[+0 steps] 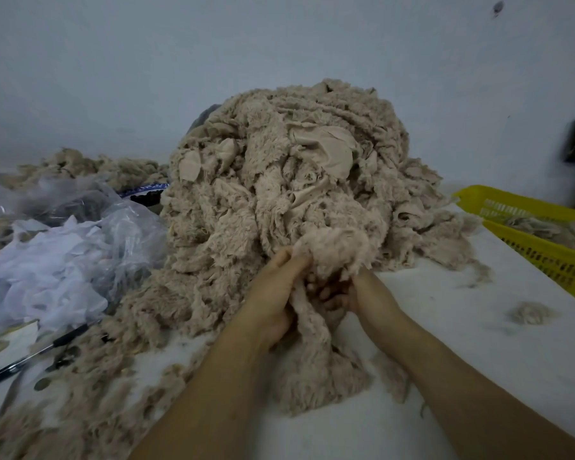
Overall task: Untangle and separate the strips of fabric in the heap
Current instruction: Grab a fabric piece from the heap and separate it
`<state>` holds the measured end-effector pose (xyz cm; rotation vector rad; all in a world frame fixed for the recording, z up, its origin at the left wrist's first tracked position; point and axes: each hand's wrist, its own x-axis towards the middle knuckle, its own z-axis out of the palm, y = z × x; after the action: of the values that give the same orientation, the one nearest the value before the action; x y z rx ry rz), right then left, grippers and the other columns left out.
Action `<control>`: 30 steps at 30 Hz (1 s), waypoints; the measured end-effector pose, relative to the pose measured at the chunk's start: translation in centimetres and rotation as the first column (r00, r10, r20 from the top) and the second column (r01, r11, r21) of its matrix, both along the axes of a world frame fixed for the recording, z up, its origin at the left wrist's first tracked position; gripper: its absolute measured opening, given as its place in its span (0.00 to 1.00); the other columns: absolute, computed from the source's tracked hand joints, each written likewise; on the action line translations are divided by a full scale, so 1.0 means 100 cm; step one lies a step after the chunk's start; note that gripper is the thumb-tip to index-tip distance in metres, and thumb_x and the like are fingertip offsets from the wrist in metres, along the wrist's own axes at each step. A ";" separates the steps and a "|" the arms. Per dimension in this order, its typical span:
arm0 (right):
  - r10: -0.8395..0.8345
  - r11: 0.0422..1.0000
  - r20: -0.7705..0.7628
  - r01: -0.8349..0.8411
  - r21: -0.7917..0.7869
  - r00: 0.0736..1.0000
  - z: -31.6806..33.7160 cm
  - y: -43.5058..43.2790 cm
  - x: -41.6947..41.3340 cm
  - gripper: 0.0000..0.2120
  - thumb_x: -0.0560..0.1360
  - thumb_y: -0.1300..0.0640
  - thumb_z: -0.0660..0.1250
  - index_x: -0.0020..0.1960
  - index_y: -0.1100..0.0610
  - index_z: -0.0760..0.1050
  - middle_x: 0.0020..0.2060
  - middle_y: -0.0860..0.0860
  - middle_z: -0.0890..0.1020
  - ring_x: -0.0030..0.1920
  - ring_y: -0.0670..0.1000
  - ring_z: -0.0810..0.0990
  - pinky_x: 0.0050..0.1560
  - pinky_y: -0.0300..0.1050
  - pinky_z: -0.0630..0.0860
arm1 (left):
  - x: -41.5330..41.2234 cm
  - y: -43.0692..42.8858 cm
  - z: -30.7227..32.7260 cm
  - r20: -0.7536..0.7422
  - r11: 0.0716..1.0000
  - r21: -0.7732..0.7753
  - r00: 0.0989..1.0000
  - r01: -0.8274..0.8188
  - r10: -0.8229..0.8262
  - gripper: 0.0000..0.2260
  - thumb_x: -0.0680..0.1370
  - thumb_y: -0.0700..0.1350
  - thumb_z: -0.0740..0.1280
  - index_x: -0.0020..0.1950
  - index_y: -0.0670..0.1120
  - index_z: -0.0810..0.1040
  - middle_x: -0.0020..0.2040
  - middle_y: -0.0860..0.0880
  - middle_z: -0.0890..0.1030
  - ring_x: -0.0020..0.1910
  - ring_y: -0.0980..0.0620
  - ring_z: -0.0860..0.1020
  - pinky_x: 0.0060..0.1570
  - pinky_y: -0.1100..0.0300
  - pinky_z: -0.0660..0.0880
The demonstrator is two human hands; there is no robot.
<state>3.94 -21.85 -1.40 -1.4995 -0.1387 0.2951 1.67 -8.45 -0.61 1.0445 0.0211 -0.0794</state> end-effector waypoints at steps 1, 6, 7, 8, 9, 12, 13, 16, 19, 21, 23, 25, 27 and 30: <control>-0.018 1.000 0.076 0.019 -0.016 0.997 -0.003 0.001 0.001 0.24 0.85 0.49 0.52 0.42 0.58 0.80 0.32 0.53 0.83 0.27 0.46 0.79 0.28 0.38 0.76 | 0.000 0.000 0.000 -0.011 0.999 0.043 0.999 -0.033 0.034 0.01 0.80 0.39 0.66 0.51 0.42 0.77 0.35 0.44 0.81 0.29 0.51 0.77 0.31 0.58 0.76; 0.009 0.997 0.324 0.016 -0.074 0.946 -0.013 -0.010 -0.005 0.28 0.65 0.27 0.65 0.54 0.45 0.80 0.48 0.49 0.85 0.49 0.46 0.84 0.48 0.40 0.81 | 0.000 0.000 -0.005 0.035 0.975 0.222 0.999 -0.034 0.027 0.06 0.79 0.45 0.69 0.55 0.49 0.83 0.52 0.45 0.86 0.50 0.48 0.85 0.50 0.53 0.80; -0.004 0.996 0.328 0.033 -0.083 0.945 -0.010 -0.009 -0.005 0.22 0.65 0.29 0.65 0.50 0.41 0.83 0.47 0.45 0.86 0.48 0.42 0.84 0.47 0.36 0.80 | 0.000 -0.001 -0.006 0.042 0.971 0.237 0.999 -0.021 0.011 0.08 0.79 0.46 0.69 0.58 0.50 0.82 0.54 0.47 0.86 0.54 0.49 0.84 0.55 0.52 0.79; -0.032 0.996 0.331 0.057 -0.066 0.943 -0.007 -0.007 -0.006 0.16 0.67 0.32 0.65 0.47 0.37 0.83 0.46 0.41 0.86 0.48 0.39 0.83 0.46 0.33 0.79 | 0.000 -0.002 -0.006 0.045 0.968 0.251 0.999 -0.020 0.009 0.11 0.79 0.47 0.69 0.61 0.50 0.81 0.56 0.48 0.85 0.56 0.50 0.83 0.56 0.54 0.79; -0.069 0.994 0.341 0.095 -0.060 0.938 -0.006 -0.007 -0.006 0.13 0.70 0.35 0.65 0.48 0.37 0.83 0.47 0.39 0.85 0.49 0.38 0.83 0.47 0.32 0.78 | 0.000 -0.002 -0.006 0.041 0.967 0.255 0.999 -0.025 0.015 0.13 0.79 0.48 0.70 0.63 0.50 0.80 0.55 0.50 0.85 0.55 0.52 0.83 0.53 0.57 0.80; -0.195 0.966 0.336 0.240 -0.100 0.921 -0.007 -0.007 -0.001 0.08 0.80 0.43 0.61 0.53 0.39 0.79 0.50 0.38 0.83 0.53 0.44 0.81 0.55 0.44 0.78 | 0.001 -0.002 -0.005 0.033 0.966 0.254 0.999 -0.047 0.040 0.18 0.76 0.50 0.72 0.66 0.50 0.79 0.54 0.51 0.86 0.51 0.54 0.84 0.44 0.63 0.80; -0.234 0.960 0.293 0.269 -0.082 0.927 -0.007 -0.008 0.000 0.08 0.80 0.42 0.60 0.50 0.39 0.77 0.47 0.36 0.81 0.51 0.43 0.80 0.55 0.45 0.76 | 0.002 -0.002 -0.006 0.033 0.970 0.240 0.999 -0.043 0.037 0.22 0.74 0.52 0.73 0.67 0.49 0.78 0.56 0.51 0.85 0.53 0.53 0.84 0.49 0.60 0.80; -0.366 0.923 0.165 0.380 -0.057 0.916 -0.007 -0.012 0.003 0.21 0.79 0.36 0.57 0.42 0.49 0.78 0.35 0.44 0.80 0.36 0.44 0.77 0.44 0.45 0.73 | 0.001 -0.002 -0.006 0.059 0.984 0.175 0.998 -0.024 0.013 0.21 0.69 0.53 0.74 0.62 0.50 0.81 0.55 0.48 0.86 0.52 0.51 0.84 0.50 0.57 0.82; -0.484 0.868 0.110 0.492 -0.063 0.868 -0.007 -0.015 0.010 0.23 0.83 0.49 0.55 0.33 0.58 0.71 0.25 0.51 0.73 0.27 0.50 0.68 0.33 0.45 0.64 | 0.002 0.003 0.000 0.060 0.996 -0.052 0.995 -0.079 0.082 0.15 0.73 0.50 0.71 0.57 0.46 0.81 0.41 0.46 0.86 0.34 0.53 0.83 0.29 0.62 0.79; -0.576 0.817 0.052 0.576 0.006 0.816 -0.003 -0.022 0.015 0.19 0.81 0.57 0.54 0.32 0.57 0.70 0.23 0.50 0.72 0.27 0.50 0.65 0.30 0.45 0.60 | 0.006 0.017 0.002 0.032 0.957 -0.225 0.981 -0.181 0.193 0.12 0.76 0.49 0.68 0.57 0.46 0.78 0.32 0.49 0.82 0.23 0.57 0.75 0.19 0.67 0.70; -0.627 0.779 0.058 0.623 0.076 0.777 0.000 -0.034 0.017 0.20 0.80 0.56 0.55 0.31 0.55 0.73 0.19 0.46 0.71 0.25 0.49 0.66 0.29 0.44 0.62 | 0.010 0.030 0.003 0.002 0.898 -0.373 0.967 -0.234 0.253 0.12 0.79 0.49 0.66 0.60 0.46 0.75 0.28 0.51 0.77 0.18 0.59 0.66 0.16 0.67 0.64; -0.568 0.822 0.124 0.569 0.023 0.814 0.001 -0.038 0.015 0.25 0.81 0.47 0.57 0.29 0.54 0.78 0.20 0.46 0.74 0.23 0.47 0.69 0.28 0.44 0.66 | 0.011 0.033 0.001 -0.003 0.868 -0.455 0.975 -0.199 0.222 0.12 0.80 0.48 0.64 0.62 0.46 0.72 0.25 0.52 0.72 0.17 0.60 0.64 0.17 0.68 0.63; -0.333 0.933 0.191 0.351 -0.073 0.924 -0.001 -0.027 0.009 0.28 0.75 0.30 0.57 0.33 0.48 0.83 0.25 0.50 0.78 0.23 0.46 0.72 0.28 0.41 0.69 | 0.011 0.026 0.001 -0.004 0.867 -0.479 0.989 -0.135 0.151 0.10 0.77 0.44 0.66 0.58 0.44 0.74 0.27 0.50 0.72 0.19 0.59 0.68 0.19 0.67 0.67; 0.113 0.961 0.249 -0.042 -0.273 0.962 -0.006 -0.004 -0.003 0.24 0.60 0.19 0.58 0.45 0.31 0.80 0.30 0.48 0.82 0.31 0.42 0.79 0.37 0.38 0.73 | 0.010 0.019 0.004 -0.004 0.878 -0.468 0.994 -0.096 0.107 0.08 0.76 0.41 0.67 0.54 0.42 0.78 0.31 0.48 0.79 0.27 0.56 0.77 0.27 0.63 0.76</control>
<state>3.61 -22.26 -1.99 -1.7998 -0.3839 0.1808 2.63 -6.58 -0.21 0.5558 0.0347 0.0239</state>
